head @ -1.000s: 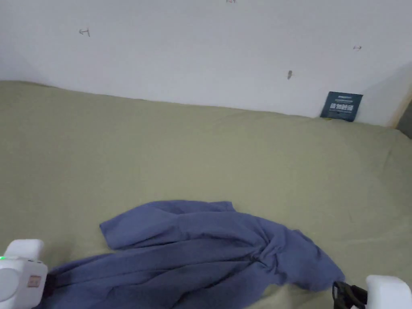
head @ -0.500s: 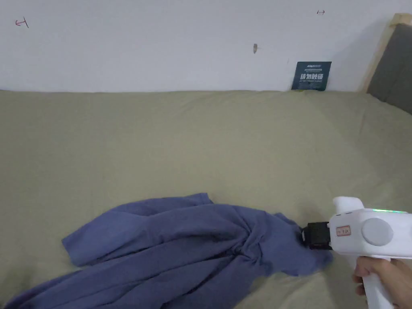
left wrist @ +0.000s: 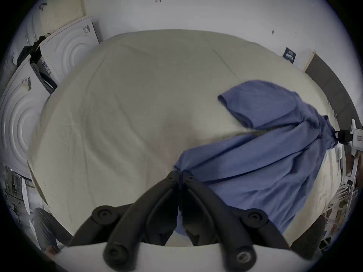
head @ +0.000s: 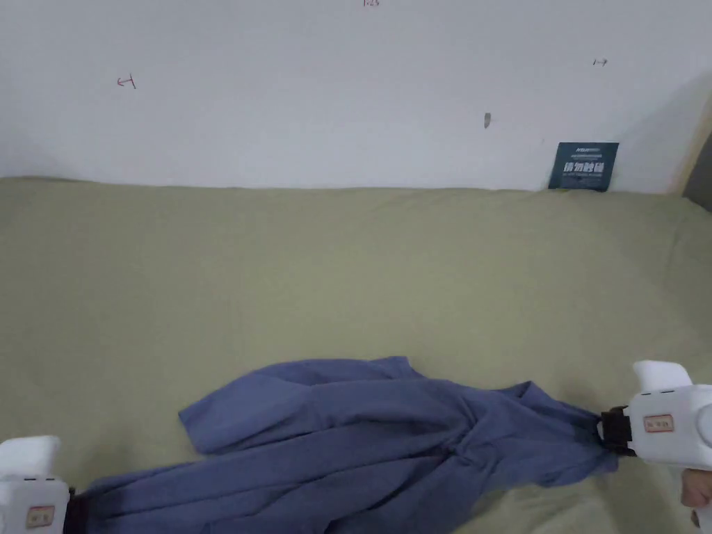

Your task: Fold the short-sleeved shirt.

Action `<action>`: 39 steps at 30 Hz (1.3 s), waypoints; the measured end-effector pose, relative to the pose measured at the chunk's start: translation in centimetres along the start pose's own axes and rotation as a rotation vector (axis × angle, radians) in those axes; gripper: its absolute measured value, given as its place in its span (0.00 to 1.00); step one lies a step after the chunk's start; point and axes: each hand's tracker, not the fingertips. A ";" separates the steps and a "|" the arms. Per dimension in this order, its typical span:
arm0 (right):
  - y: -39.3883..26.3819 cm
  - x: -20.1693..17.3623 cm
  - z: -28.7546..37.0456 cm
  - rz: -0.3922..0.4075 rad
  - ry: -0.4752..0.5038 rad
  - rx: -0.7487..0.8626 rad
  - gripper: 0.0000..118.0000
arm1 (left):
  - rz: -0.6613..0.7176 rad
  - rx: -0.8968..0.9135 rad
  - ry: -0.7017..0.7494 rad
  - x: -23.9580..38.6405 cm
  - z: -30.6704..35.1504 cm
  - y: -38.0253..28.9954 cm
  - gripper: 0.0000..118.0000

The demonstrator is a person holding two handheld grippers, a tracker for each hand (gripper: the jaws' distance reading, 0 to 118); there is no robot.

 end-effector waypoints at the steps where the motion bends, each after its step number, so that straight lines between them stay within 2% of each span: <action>1: 0.0 -0.6 1.5 0.010 -0.006 0.032 0.03 | -0.004 0.029 0.004 -0.2 1.1 0.4 0.00; 6: 2.0 -0.8 9.7 0.017 0.010 0.163 0.03 | 0.024 0.172 0.024 -2.2 8.1 2.9 0.00; 9: 2.7 -1.6 14.1 0.058 -0.009 0.244 0.03 | -0.002 0.275 0.094 -3.1 11.9 4.5 0.00; 12: 3.4 -1.9 18.0 0.059 -0.020 0.304 0.03 | 0.021 0.350 0.097 -4.0 15.7 6.1 0.00; 20: 6.7 -2.6 24.8 0.061 -0.057 0.422 0.03 | 0.033 0.474 0.102 -4.3 21.9 10.9 0.00; 28: 13.1 -3.4 26.4 0.051 -0.090 0.492 0.03 | 0.026 0.561 0.152 -2.3 24.1 17.6 0.00; 32: 17.7 -3.1 26.2 0.021 -0.091 0.543 0.03 | 0.011 0.577 0.176 -1.2 23.8 22.0 0.00; 34: 20.2 -2.8 25.5 0.003 -0.095 0.545 0.03 | 0.022 0.585 0.179 -0.9 23.4 24.2 0.00; 39: 25.0 -3.1 23.2 0.013 -0.127 0.567 0.03 | 0.028 0.609 0.189 1.2 21.7 28.8 0.00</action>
